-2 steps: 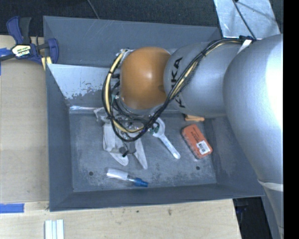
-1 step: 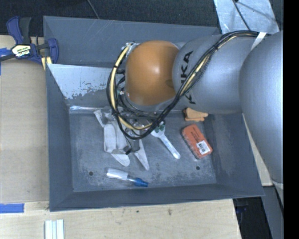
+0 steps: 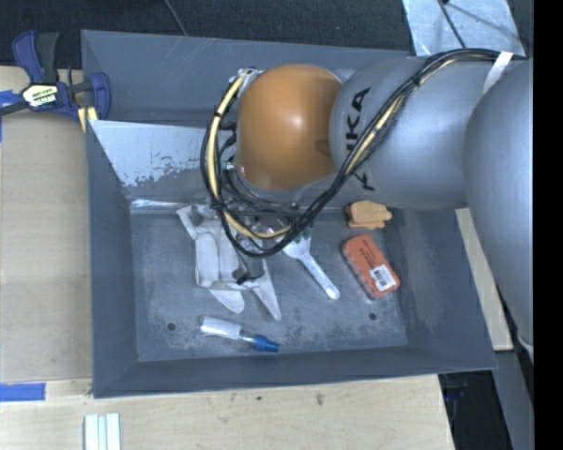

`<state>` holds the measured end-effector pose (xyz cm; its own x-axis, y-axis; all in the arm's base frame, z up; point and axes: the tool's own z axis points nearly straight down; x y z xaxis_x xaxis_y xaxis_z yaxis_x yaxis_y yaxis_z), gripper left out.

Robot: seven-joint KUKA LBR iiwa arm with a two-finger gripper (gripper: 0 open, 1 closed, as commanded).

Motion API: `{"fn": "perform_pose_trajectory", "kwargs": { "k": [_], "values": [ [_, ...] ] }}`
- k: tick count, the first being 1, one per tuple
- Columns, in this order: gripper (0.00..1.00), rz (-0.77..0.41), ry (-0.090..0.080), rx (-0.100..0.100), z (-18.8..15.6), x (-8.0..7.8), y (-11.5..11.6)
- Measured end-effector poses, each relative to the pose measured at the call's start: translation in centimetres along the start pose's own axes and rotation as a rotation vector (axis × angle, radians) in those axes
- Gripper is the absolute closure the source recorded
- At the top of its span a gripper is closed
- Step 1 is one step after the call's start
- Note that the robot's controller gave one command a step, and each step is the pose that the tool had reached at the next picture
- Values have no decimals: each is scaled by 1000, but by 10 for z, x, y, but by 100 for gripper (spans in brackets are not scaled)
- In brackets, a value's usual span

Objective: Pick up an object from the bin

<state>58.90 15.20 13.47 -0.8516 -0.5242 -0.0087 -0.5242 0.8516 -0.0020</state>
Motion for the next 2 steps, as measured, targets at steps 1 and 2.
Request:
{"fn": "perform_pose_trajectory", "kwargs": {
  "k": [1, 2],
  "values": [
    [0, -111, 5, -1, 23, 2, 5],
    [0, -374, 4, -3, 36, -1, 5]
  ]
}}
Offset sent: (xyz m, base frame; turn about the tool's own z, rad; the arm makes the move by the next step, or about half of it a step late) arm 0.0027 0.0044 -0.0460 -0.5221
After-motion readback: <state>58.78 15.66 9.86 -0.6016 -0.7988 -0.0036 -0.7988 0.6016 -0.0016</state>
